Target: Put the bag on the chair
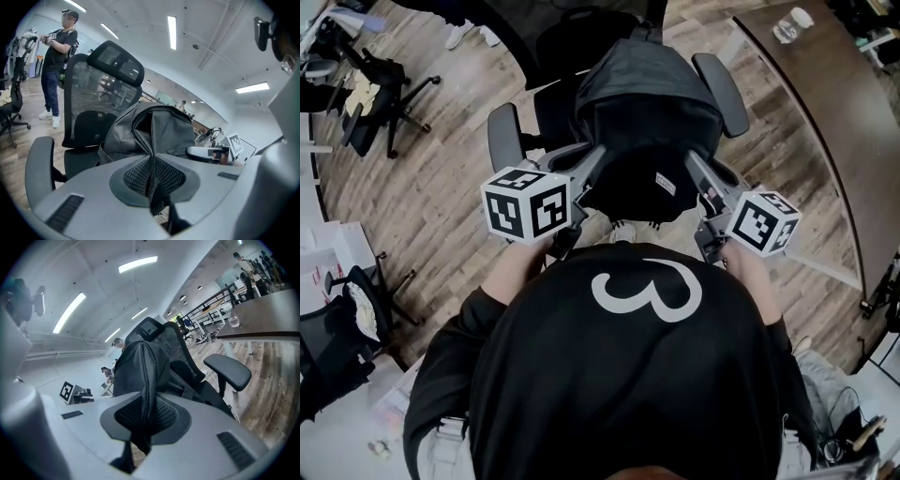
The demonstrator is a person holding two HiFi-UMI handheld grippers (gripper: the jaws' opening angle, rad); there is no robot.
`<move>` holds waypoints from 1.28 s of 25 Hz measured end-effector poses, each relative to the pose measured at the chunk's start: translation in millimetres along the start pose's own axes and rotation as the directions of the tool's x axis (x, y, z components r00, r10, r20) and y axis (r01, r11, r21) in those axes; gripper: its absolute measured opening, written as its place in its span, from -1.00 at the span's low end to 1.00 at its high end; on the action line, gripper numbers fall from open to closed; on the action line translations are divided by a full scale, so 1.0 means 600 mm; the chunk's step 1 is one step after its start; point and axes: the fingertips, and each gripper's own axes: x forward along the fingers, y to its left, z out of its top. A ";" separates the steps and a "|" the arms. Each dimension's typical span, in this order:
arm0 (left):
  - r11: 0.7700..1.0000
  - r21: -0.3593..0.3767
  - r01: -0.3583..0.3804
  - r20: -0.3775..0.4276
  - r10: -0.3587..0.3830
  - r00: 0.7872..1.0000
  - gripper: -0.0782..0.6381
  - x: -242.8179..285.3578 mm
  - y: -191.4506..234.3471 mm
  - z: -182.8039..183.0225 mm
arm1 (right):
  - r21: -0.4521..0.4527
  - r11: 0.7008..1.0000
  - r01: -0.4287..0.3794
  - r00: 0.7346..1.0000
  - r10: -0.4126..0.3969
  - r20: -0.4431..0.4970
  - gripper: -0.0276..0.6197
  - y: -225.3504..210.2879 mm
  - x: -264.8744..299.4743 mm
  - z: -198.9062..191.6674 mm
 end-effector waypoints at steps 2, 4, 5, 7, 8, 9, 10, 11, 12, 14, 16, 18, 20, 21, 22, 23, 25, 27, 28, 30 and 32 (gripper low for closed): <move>1.000 -0.001 -0.006 0.005 0.006 1.000 -0.65 0.001 0.010 0.009 | 0.005 1.000 -0.016 1.000 0.016 -0.001 -0.75 0.000 0.016 0.005; 1.000 -0.003 -0.010 0.014 0.011 1.000 -0.65 -0.001 0.016 0.021 | -0.009 1.000 -0.023 1.000 0.023 -0.001 -0.75 0.003 0.027 0.019; 1.000 -0.004 -0.013 0.019 0.013 1.000 -0.65 -0.002 0.019 0.028 | -0.019 1.000 -0.024 1.000 0.024 0.000 -0.75 0.005 0.031 0.027; 1.000 -0.007 -0.021 0.027 0.021 0.999 -0.65 -0.004 0.024 0.039 | -0.029 0.999 -0.030 1.000 0.030 -0.001 -0.75 0.008 0.039 0.038; 1.000 -0.011 -0.025 0.031 0.025 0.999 -0.65 -0.005 0.027 0.043 | -0.032 0.999 -0.034 0.999 0.034 -0.003 -0.75 0.009 0.044 0.042; 0.999 -0.016 -0.030 0.036 0.030 0.999 -0.65 -0.007 0.030 0.047 | -0.034 0.999 -0.041 0.999 0.041 -0.006 -0.75 0.010 0.049 0.044; 0.999 -0.022 -0.034 0.042 0.035 0.998 -0.65 -0.008 0.033 0.050 | -0.034 0.998 -0.049 0.999 0.049 -0.010 -0.75 0.011 0.054 0.046; 0.999 -0.026 -0.040 0.048 0.041 0.998 -0.65 -0.009 0.036 0.054 | -0.035 0.998 -0.057 0.998 0.057 -0.014 -0.75 0.012 0.059 0.049; 0.999 -0.028 -0.046 0.052 0.047 0.998 -0.65 -0.009 0.039 0.058 | -0.039 0.997 -0.063 0.998 0.062 -0.019 -0.75 0.012 0.065 0.053; 0.998 -0.033 -0.058 0.057 0.059 0.997 -0.65 -0.008 0.045 0.067 | -0.039 0.996 -0.076 0.997 0.075 -0.030 -0.75 0.011 0.076 0.060; 0.997 -0.040 -0.066 0.061 0.069 0.996 -0.65 -0.006 0.049 0.075 | -0.028 0.995 -0.094 0.995 0.093 -0.042 -0.75 0.008 0.086 0.066; 0.996 -0.050 -0.075 0.068 0.079 0.995 -0.65 -0.003 0.054 0.083 | -0.030 0.994 -0.106 0.993 0.105 -0.053 -0.75 0.006 0.098 0.076; 0.994 -0.061 -0.089 0.072 0.093 0.993 -0.65 0.001 0.063 0.089 | -0.045 0.993 -0.110 0.992 0.106 -0.065 -0.75 0.003 0.111 0.088; 0.993 -0.068 -0.096 0.073 0.101 0.992 -0.65 0.004 0.067 0.092 | -0.048 0.992 -0.113 0.991 0.109 -0.071 -0.75 0.001 0.118 0.092; 0.992 -0.074 -0.103 0.074 0.109 0.991 -0.65 0.007 0.072 0.094 | -0.047 0.992 -0.119 0.990 0.115 -0.077 -0.75 -0.002 0.124 0.094; 0.991 -0.080 -0.110 0.077 0.116 0.990 -0.65 0.008 0.075 0.097 | -0.046 0.991 -0.125 0.989 0.121 -0.083 -0.75 -0.003 0.130 0.095; 0.988 -0.091 -0.121 0.084 0.129 0.988 -0.65 0.010 0.082 0.102 | -0.047 0.990 -0.136 0.987 0.131 -0.096 -0.75 -0.005 0.141 0.100; 0.986 -0.101 -0.131 0.092 0.140 0.986 -0.65 0.014 0.090 0.111 | -0.048 0.988 -0.146 0.984 0.140 -0.109 -0.75 -0.009 0.154 0.109; 0.985 -0.107 -0.136 0.095 0.147 0.985 -0.65 0.017 0.094 0.116 | -0.046 0.987 -0.153 0.982 0.147 -0.116 -0.75 -0.011 0.161 0.112; 0.982 -0.117 -0.149 0.097 0.161 0.982 -0.65 0.025 0.105 0.122 | -0.046 0.985 -0.165 0.979 0.158 -0.127 -0.75 -0.017 0.176 0.119; 0.979 -0.128 -0.159 0.098 0.172 0.980 -0.65 0.033 0.116 0.128 | -0.060 0.984 -0.165 0.978 0.156 -0.139 -0.75 -0.023 0.190 0.128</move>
